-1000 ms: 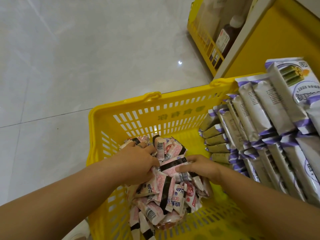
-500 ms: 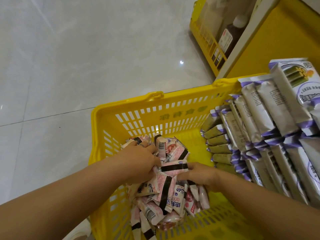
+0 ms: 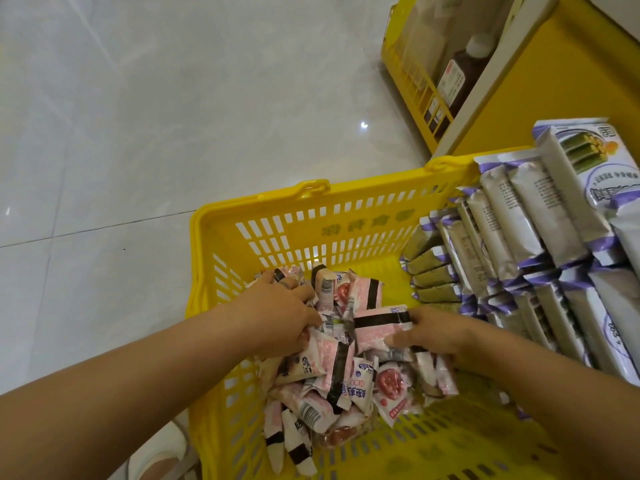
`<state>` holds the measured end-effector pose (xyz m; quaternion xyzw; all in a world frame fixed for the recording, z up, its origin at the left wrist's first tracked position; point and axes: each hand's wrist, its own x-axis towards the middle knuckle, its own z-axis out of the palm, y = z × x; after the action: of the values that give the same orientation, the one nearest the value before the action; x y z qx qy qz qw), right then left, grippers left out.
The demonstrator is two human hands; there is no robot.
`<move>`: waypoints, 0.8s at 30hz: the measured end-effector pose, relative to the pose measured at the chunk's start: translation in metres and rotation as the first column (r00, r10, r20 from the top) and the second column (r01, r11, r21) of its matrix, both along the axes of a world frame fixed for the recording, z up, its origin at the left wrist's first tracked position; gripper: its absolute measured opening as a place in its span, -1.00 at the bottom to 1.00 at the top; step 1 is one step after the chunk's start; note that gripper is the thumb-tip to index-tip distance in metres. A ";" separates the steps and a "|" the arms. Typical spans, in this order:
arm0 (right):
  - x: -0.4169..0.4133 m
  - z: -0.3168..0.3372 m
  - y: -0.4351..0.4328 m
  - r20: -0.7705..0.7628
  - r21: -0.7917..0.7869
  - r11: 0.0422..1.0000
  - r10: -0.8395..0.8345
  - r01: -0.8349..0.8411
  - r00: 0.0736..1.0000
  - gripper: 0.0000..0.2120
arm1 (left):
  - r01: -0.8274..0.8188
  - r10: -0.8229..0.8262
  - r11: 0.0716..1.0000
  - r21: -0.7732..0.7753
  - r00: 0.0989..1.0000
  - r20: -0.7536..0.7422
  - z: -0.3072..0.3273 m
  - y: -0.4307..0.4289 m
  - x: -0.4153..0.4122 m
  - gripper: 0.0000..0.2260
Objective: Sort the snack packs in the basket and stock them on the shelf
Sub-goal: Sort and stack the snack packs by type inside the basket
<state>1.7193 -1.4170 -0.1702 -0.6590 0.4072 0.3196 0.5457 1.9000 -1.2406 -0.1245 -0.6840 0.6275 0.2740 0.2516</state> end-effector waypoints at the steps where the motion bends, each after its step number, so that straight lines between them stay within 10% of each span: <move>1: -0.003 0.004 -0.002 0.009 -0.001 1.000 0.012 -0.012 1.000 -0.84 | 0.022 -0.023 1.000 0.013 0.999 0.045 0.000 0.000 0.000 -0.60; 9: -0.007 0.056 0.002 0.067 -0.082 0.973 0.222 -0.216 0.973 -0.70 | 0.110 -0.121 0.992 0.057 0.956 0.266 0.008 -0.006 -0.001 -0.57; 21: 0.027 0.102 0.083 0.212 0.204 0.970 0.085 -0.129 0.974 -0.63 | -0.167 0.174 0.923 -0.346 0.985 -0.011 0.071 0.008 0.040 -0.66; 24: 0.024 0.088 0.114 0.323 0.188 0.929 0.249 -0.319 0.913 -0.32 | -0.148 0.129 0.914 -0.379 0.989 -0.075 0.068 0.010 0.028 -0.67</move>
<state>1.7432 -1.3030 -0.0823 -0.6818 0.1798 0.3408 0.6219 1.9279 -1.2305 -0.0569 -0.7558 0.6248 0.1796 0.0779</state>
